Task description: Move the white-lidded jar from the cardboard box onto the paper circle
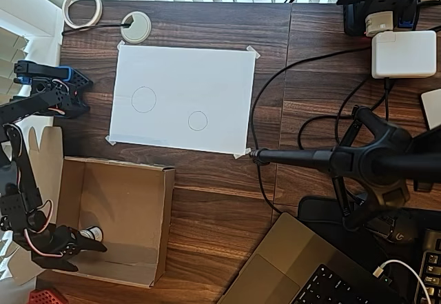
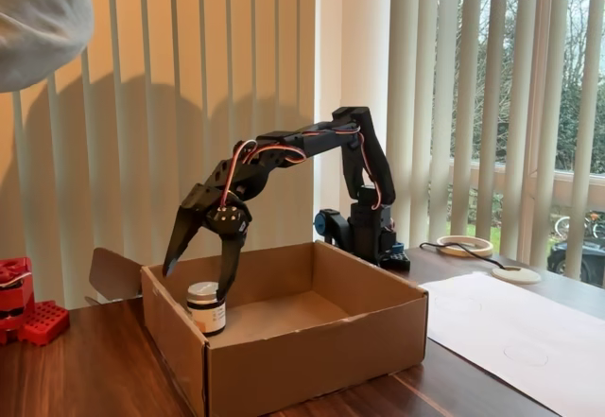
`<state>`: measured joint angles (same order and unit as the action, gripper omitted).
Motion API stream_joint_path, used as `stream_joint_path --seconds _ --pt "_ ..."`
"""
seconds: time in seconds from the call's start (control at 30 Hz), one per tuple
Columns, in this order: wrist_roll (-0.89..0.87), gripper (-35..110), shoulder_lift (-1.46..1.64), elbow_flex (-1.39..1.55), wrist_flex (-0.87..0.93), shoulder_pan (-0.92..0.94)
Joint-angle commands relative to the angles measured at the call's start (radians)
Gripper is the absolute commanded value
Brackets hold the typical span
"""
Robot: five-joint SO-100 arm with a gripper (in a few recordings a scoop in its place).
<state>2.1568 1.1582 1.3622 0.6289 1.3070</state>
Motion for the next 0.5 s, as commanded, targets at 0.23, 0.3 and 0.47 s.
stream_joint_path --seconds 0.23,0.3,0.47 --pt "0.026 40 0.02 -0.011 -0.003 0.032" --pt "0.028 41 0.018 0.002 -0.003 0.034" --pt "0.032 41 0.014 0.035 -0.003 0.034"
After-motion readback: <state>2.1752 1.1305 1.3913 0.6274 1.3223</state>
